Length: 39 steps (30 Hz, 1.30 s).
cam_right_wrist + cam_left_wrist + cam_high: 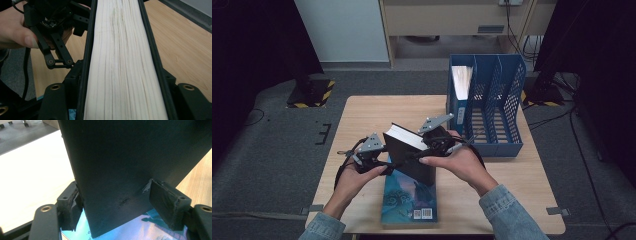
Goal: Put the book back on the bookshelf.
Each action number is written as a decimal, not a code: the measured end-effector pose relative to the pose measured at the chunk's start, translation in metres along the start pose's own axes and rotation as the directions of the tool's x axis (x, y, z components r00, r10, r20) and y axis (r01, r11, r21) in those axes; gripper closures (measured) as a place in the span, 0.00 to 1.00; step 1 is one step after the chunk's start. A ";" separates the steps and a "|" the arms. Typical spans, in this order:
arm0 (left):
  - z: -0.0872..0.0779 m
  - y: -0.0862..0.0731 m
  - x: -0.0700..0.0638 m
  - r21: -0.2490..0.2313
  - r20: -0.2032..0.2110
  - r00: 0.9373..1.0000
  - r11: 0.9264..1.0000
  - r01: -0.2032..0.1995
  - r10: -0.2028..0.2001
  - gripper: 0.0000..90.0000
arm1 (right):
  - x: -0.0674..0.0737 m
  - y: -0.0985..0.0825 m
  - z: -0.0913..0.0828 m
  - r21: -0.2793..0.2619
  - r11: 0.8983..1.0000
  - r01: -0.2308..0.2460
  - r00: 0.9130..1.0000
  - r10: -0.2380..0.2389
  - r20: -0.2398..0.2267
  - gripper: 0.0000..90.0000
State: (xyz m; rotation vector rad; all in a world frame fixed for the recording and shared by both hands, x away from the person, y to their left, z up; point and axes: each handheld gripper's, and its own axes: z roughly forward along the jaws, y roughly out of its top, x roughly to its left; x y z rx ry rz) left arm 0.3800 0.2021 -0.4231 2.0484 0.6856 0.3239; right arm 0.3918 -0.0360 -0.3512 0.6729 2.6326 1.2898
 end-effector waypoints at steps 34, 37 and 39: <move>-0.021 -0.090 0.037 0.182 -0.217 0.974 0.978 0.103 -0.062 0.06 | -0.014 0.000 -0.006 0.027 0.997 -0.079 0.997 0.078 0.028 0.57; -0.019 -0.095 0.040 0.202 -0.236 0.969 0.972 0.121 -0.072 0.05 | -0.015 0.002 -0.005 0.026 0.995 -0.101 0.994 0.100 0.034 0.57; -0.020 -0.096 0.043 0.200 -0.249 0.965 0.971 0.134 -0.082 0.05 | -0.017 0.002 -0.005 0.024 0.993 -0.117 0.993 0.117 0.031 0.57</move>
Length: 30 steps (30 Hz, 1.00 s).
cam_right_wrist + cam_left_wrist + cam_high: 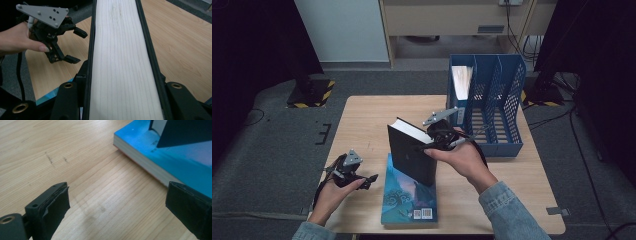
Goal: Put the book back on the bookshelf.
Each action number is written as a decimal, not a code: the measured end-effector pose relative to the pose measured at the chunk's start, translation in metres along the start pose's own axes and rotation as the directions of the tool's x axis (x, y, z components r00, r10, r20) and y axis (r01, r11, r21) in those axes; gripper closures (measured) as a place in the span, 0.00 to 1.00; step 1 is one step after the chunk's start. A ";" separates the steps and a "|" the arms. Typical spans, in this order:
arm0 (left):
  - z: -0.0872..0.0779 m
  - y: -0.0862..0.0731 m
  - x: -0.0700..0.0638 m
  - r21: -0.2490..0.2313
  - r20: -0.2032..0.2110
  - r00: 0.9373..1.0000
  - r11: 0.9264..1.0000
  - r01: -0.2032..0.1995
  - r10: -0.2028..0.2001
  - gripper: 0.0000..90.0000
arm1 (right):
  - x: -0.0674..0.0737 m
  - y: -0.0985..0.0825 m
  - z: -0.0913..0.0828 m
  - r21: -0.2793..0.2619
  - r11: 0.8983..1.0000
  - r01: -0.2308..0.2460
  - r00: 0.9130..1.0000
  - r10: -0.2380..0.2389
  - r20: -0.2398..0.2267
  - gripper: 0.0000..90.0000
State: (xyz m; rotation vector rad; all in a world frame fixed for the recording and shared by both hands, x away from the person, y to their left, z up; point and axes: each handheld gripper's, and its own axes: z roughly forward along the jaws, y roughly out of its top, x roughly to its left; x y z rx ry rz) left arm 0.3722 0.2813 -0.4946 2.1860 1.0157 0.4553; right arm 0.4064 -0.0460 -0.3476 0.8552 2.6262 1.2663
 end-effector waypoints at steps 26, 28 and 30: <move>0.010 -0.020 0.024 0.129 -0.018 0.999 0.991 0.047 -0.045 0.04 | -0.042 -0.014 -0.018 -0.114 0.943 -0.312 0.950 0.309 -0.044 0.58; 0.010 -0.020 0.024 0.131 -0.023 0.999 0.990 0.051 -0.048 0.04 | -0.042 -0.015 -0.021 -0.122 0.939 -0.320 0.947 0.318 -0.043 0.58; 0.010 -0.021 0.024 0.129 -0.029 0.998 0.990 0.054 -0.050 0.04 | -0.043 -0.018 -0.023 -0.125 0.937 -0.325 0.946 0.322 -0.044 0.58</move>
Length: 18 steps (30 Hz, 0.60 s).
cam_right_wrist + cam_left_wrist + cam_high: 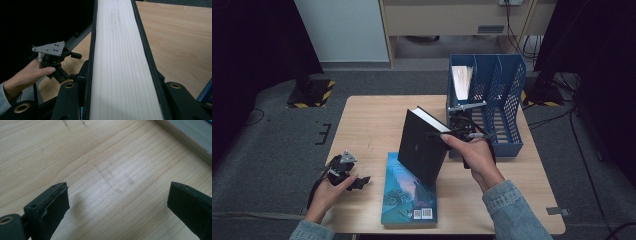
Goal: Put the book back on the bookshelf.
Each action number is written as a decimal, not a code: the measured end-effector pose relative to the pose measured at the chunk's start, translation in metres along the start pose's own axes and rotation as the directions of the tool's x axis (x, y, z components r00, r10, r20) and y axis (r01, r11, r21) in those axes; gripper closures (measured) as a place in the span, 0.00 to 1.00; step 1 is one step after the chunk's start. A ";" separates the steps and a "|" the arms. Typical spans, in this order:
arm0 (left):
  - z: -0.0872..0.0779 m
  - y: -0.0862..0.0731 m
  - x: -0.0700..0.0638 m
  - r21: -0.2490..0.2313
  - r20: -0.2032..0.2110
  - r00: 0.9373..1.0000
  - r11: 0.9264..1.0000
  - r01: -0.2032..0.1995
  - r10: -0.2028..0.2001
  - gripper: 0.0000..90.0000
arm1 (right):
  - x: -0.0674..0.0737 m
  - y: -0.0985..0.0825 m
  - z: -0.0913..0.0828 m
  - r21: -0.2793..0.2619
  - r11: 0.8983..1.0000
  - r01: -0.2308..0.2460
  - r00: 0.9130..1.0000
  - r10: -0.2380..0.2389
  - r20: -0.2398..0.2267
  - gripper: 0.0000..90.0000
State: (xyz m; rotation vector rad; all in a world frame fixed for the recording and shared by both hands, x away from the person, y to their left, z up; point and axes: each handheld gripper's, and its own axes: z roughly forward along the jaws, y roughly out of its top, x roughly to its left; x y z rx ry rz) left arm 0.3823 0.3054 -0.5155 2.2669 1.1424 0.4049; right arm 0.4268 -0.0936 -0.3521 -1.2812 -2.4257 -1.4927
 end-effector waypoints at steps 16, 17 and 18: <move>0.004 -0.002 0.001 0.022 -0.018 1.000 1.000 -0.001 0.001 0.04 | -0.003 -0.015 -0.021 -0.050 0.998 -0.035 0.999 0.035 0.005 0.58; 0.004 -0.002 0.001 0.027 -0.019 1.000 1.000 -0.005 0.005 0.04 | -0.001 -0.016 -0.024 -0.053 0.998 -0.030 0.999 0.031 0.008 0.58; 0.004 -0.002 0.001 0.030 -0.020 1.000 1.000 -0.005 0.006 0.04 | 0.000 -0.016 -0.027 -0.056 0.998 -0.028 1.000 0.029 0.010 0.58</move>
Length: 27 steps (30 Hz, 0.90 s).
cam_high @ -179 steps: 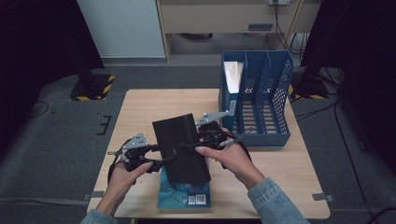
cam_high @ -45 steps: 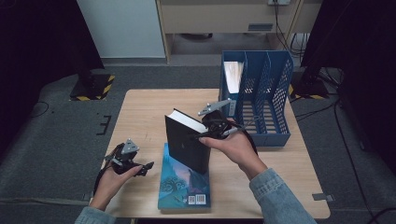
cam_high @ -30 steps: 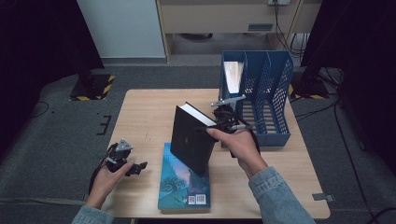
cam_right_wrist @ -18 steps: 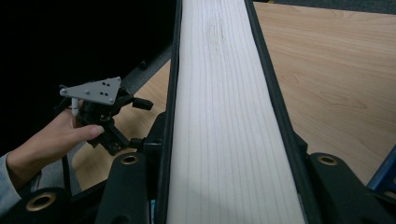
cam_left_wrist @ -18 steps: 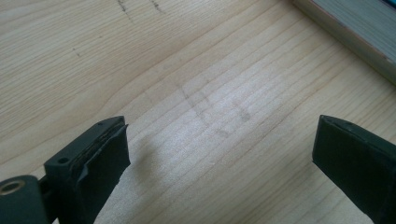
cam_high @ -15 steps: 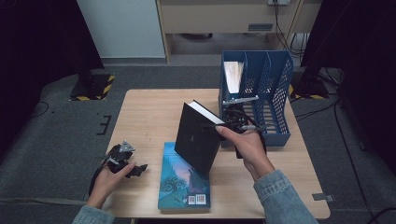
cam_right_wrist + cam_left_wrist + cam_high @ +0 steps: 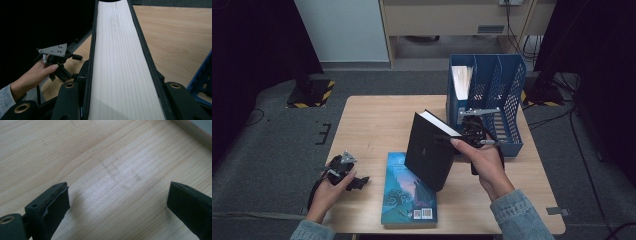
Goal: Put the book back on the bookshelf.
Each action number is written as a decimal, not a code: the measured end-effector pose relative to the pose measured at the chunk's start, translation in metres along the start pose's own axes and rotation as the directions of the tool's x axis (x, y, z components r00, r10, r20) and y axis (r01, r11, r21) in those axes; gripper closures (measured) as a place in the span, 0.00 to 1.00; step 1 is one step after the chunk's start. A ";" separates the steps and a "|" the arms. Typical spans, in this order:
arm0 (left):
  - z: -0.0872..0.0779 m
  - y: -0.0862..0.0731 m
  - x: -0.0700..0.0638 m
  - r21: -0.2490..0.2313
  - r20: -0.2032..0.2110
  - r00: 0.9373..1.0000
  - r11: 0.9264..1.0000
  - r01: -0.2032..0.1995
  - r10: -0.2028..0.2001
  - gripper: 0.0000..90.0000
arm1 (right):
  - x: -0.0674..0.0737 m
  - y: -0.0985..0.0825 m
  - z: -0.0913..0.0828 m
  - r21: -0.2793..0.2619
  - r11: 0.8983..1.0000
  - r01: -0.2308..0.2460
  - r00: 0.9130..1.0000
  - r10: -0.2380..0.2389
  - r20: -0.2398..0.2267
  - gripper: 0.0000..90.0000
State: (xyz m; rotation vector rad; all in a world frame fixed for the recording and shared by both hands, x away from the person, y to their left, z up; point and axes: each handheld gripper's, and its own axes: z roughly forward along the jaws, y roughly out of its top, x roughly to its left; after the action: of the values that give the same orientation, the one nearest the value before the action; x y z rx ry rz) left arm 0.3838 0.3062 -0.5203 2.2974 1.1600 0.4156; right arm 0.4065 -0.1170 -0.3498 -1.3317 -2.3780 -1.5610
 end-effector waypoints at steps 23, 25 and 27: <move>0.001 -0.006 0.009 -0.015 -0.043 0.996 0.997 0.080 -0.080 0.03 | 0.005 -0.025 -0.079 -0.081 0.997 -0.012 0.999 0.016 0.048 0.58; 0.002 -0.007 0.009 -0.017 -0.036 0.995 0.995 0.096 -0.096 0.02 | 0.002 -0.028 -0.086 -0.090 0.996 -0.025 0.998 0.031 0.063 0.58; 0.002 -0.008 0.009 -0.022 -0.035 0.994 0.995 0.099 -0.100 0.01 | -0.002 -0.031 -0.093 -0.099 0.995 -0.029 0.996 0.037 0.079 0.58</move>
State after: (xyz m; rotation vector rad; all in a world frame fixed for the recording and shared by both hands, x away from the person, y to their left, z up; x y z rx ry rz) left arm 0.3852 0.3167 -0.5263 2.2119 1.2761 0.4314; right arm 0.3493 -0.1928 -0.3270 -1.4717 -2.3389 -1.6668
